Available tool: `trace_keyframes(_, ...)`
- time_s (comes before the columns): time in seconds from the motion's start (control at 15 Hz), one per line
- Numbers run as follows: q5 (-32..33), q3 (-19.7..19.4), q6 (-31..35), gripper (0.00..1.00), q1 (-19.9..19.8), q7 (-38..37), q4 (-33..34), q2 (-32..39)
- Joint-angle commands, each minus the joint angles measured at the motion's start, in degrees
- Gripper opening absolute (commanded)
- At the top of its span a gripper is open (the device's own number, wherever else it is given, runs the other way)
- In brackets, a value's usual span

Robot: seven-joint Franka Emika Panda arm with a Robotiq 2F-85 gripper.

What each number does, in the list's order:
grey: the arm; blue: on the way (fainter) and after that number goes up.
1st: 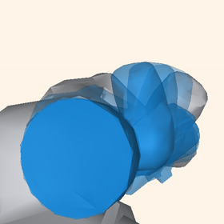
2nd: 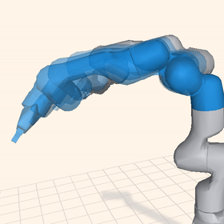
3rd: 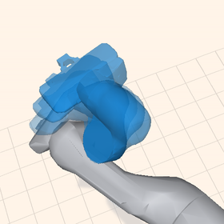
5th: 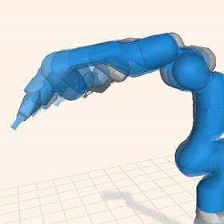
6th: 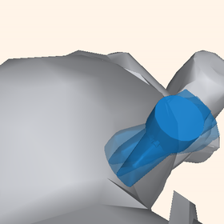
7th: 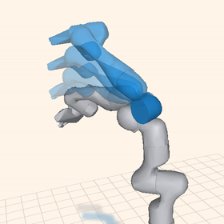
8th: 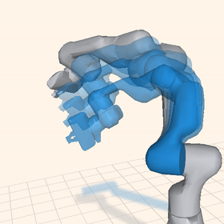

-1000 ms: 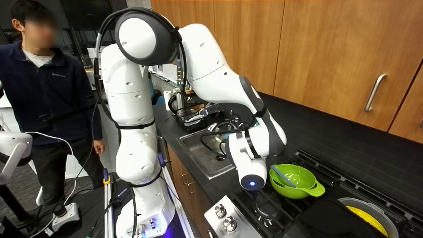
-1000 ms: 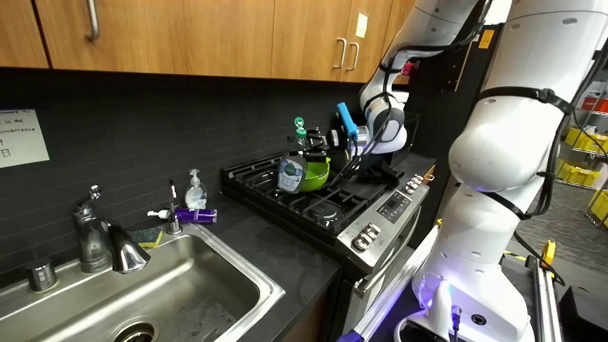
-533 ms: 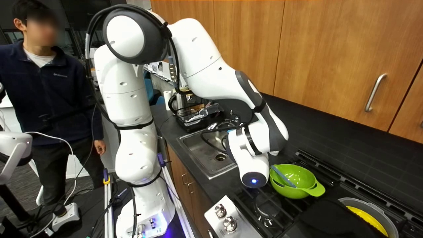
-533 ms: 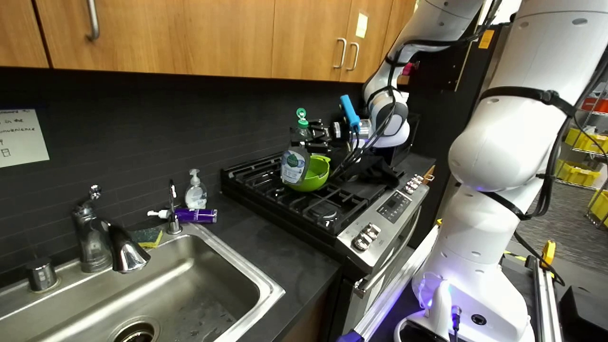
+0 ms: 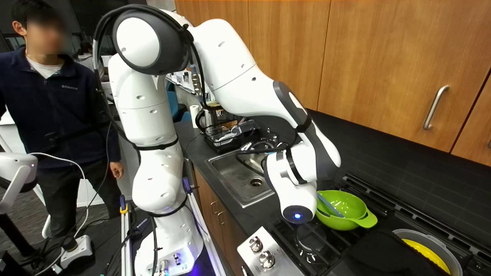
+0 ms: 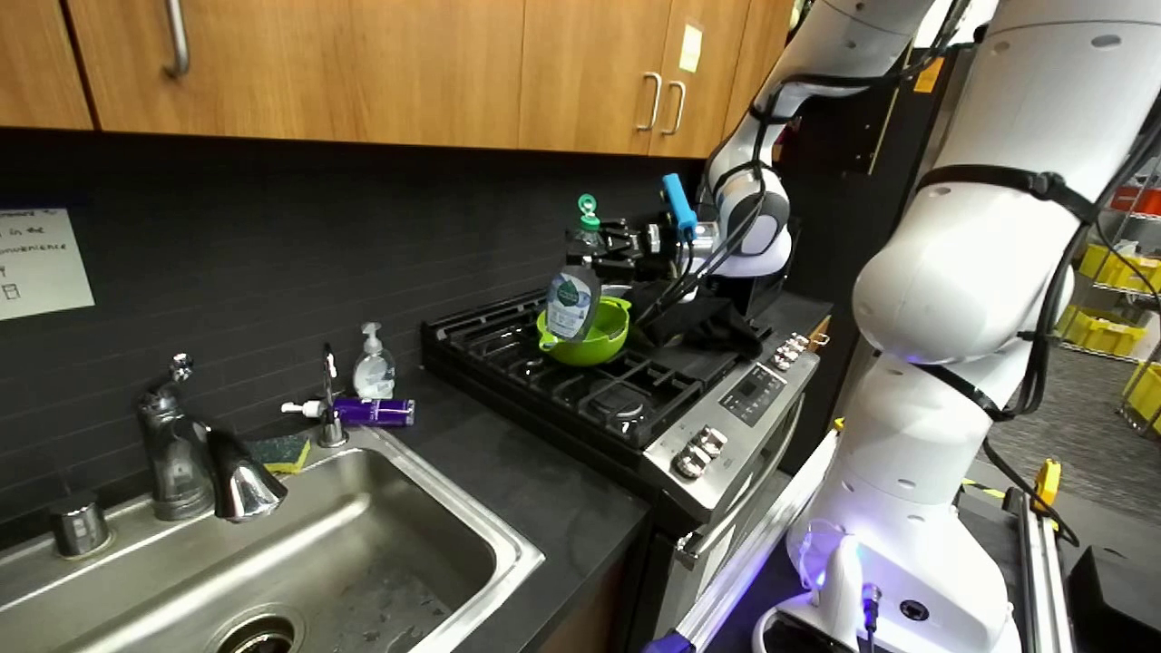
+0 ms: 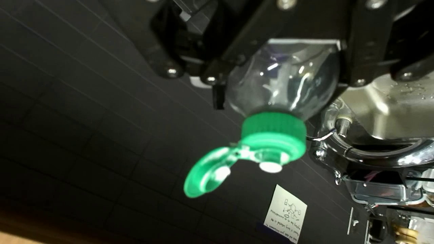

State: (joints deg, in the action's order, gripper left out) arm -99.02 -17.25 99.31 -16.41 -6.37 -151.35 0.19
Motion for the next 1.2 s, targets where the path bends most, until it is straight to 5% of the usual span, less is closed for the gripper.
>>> trace_keyframes(0.0, 1.4, -1.4, -1.5, 0.39, -1.7, -3.1, 0.4, -1.8)
trace_keyframes(1.13, -0.7, -1.7, -1.8, 0.39, -2.0, -7.0, 5.6, 0.4)
